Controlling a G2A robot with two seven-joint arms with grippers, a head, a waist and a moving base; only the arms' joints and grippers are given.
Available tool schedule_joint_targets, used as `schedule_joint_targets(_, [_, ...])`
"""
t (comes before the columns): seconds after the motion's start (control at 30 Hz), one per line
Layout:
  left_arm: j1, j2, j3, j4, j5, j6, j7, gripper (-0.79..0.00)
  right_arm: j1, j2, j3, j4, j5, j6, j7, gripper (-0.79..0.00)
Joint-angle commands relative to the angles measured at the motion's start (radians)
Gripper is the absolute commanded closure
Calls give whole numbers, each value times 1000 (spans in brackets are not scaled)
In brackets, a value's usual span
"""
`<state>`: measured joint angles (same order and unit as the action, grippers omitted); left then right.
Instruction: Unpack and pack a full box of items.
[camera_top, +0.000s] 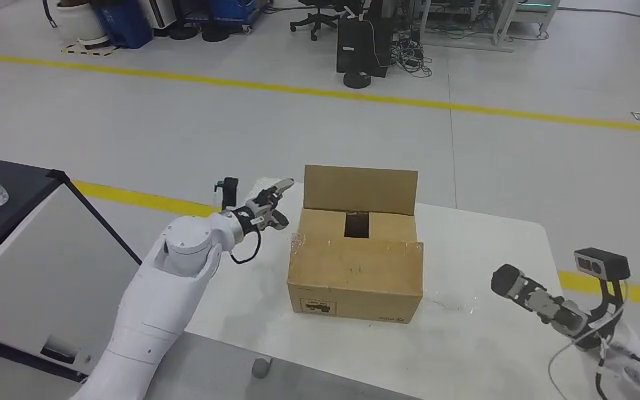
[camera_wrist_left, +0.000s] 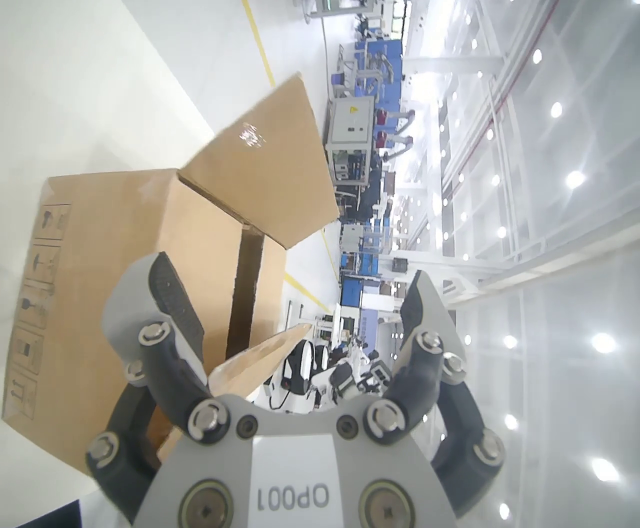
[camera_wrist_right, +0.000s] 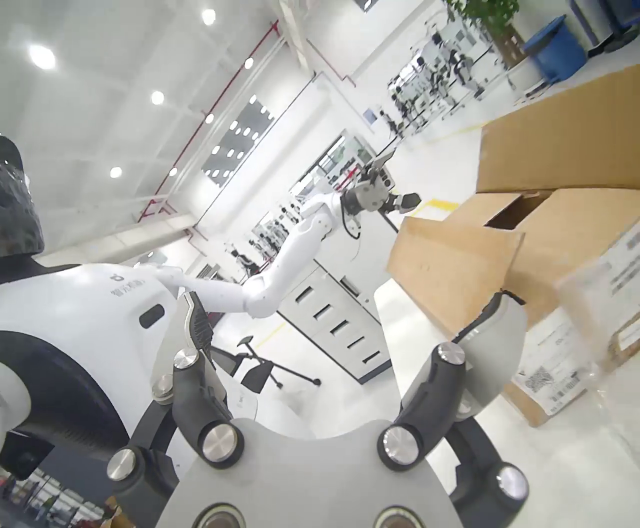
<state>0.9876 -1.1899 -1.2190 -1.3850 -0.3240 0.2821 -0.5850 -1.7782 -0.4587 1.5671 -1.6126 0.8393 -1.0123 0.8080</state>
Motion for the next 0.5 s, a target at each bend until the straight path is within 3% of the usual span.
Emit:
schedule_joint_targets(0.0, [-20, -3, 21, 15, 14, -40, -31, -785, -38, 1, 42, -5, 25, 0, 0, -785])
schedule_joint_targets(0.37, [-147, -34, 127, 173, 15, -239, -127, -785, -137, -8, 112, -54, 30, 0, 0, -785])
schedule_joint_targets(0.47, [-191, -41, 162, 216, 89, -281, -129, -785, -139, -9, 113, -57, 30, 0, 0, -785])
